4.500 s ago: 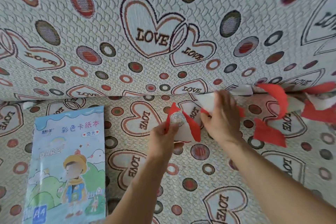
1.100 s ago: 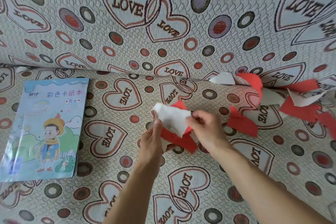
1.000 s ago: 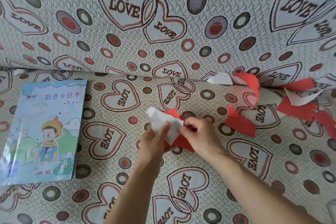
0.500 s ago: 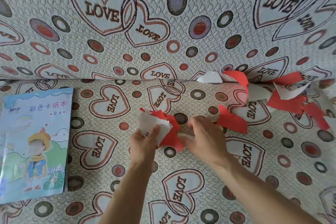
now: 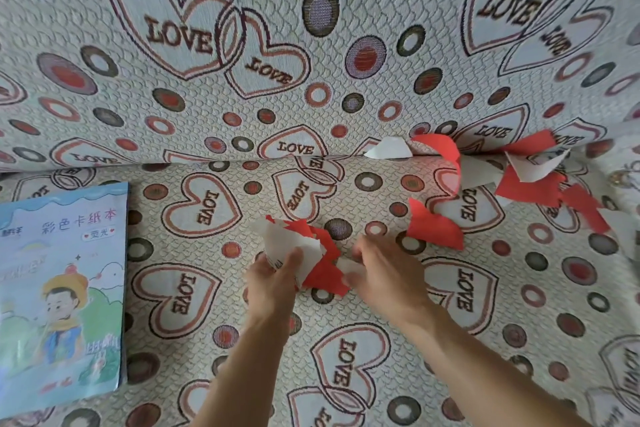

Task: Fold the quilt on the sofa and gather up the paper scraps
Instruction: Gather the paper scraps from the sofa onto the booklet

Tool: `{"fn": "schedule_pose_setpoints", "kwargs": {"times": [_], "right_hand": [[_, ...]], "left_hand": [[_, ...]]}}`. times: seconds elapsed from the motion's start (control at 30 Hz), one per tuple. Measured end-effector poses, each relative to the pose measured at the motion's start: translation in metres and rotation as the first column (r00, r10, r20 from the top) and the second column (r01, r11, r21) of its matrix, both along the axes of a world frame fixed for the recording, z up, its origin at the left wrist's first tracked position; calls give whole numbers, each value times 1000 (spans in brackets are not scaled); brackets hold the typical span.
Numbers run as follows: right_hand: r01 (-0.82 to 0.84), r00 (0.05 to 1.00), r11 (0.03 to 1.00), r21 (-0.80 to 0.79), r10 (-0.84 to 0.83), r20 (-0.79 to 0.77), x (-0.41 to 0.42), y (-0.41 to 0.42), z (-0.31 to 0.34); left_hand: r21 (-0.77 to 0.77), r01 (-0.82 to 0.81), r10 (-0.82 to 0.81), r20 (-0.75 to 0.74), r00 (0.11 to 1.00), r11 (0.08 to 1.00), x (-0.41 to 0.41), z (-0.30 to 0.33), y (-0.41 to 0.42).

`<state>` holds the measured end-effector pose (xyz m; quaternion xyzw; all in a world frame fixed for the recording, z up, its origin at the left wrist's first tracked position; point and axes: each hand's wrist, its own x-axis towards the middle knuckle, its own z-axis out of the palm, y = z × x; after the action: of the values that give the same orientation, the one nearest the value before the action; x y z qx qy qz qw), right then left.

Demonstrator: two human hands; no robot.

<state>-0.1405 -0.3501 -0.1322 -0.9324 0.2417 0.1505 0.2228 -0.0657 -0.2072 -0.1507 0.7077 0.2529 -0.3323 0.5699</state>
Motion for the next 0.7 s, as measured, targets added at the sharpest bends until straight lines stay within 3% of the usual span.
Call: {"fn": "schedule_pose_setpoints", "kwargs": {"times": [0.07,0.17,0.27,0.33,0.43,0.53,0.7], "right_hand": [[-31,998,999,-16,30,-62,0,6,-4],[186,980,982,25,-184,-70,7,3,-4],[485,867,872,67,-490,89,13,-8,0],[523,793,818,239,-570,214,19,-9,4],[380,864,823,422,-479,155,32,5,9],[302,926,876,376,-364,105,44,24,7],[90,986,980,177,-113,123,70,60,14]], "left_hand": [[20,24,-23,-14,1000,1000,0,1,-4],[9,70,-70,-16,997,997,6,5,-7],[-31,78,-79,-4,997,996,15,10,-9],[-64,85,-85,4,996,994,19,13,-10],[-138,113,-112,20,994,984,19,20,-10],[-253,155,-144,60,988,955,20,28,-1],[-144,175,-147,184,972,974,35,33,32]]}}
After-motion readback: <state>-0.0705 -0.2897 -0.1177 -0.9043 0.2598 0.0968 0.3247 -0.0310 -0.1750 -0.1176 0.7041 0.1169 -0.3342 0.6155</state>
